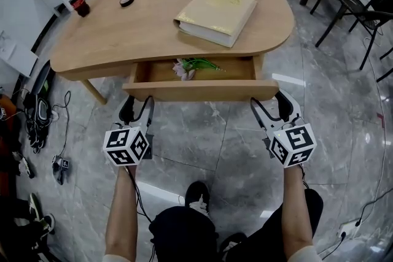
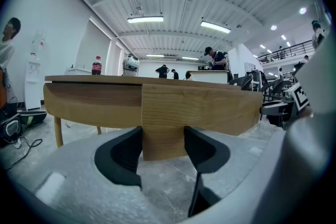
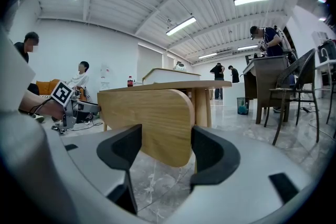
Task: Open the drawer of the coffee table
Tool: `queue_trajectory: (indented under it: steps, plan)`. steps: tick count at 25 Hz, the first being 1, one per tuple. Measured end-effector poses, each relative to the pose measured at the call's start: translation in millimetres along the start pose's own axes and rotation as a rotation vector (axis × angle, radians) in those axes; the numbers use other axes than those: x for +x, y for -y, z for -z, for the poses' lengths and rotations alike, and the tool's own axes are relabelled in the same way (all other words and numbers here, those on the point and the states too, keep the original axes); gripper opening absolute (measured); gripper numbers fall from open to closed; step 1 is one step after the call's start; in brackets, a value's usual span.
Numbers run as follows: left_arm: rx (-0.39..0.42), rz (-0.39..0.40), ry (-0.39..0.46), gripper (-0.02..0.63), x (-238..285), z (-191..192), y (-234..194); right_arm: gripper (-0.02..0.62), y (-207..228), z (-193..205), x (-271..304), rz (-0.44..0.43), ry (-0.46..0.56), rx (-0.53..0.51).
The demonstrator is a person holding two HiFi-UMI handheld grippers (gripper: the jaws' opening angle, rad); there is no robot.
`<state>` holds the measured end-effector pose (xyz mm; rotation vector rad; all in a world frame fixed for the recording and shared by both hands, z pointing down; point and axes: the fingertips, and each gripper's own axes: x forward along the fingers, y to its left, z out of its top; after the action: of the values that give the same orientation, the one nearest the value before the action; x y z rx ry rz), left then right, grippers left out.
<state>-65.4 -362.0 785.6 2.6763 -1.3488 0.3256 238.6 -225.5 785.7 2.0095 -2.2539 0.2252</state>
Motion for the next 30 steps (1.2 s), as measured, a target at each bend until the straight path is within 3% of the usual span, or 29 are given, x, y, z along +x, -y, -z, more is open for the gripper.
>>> queue_trajectory:
  steps: [30]
  plan:
    - [-0.001, 0.001, -0.006, 0.238, -46, 13, 11, 0.301, -25, 10, -42, -0.058, -0.001, -0.002]
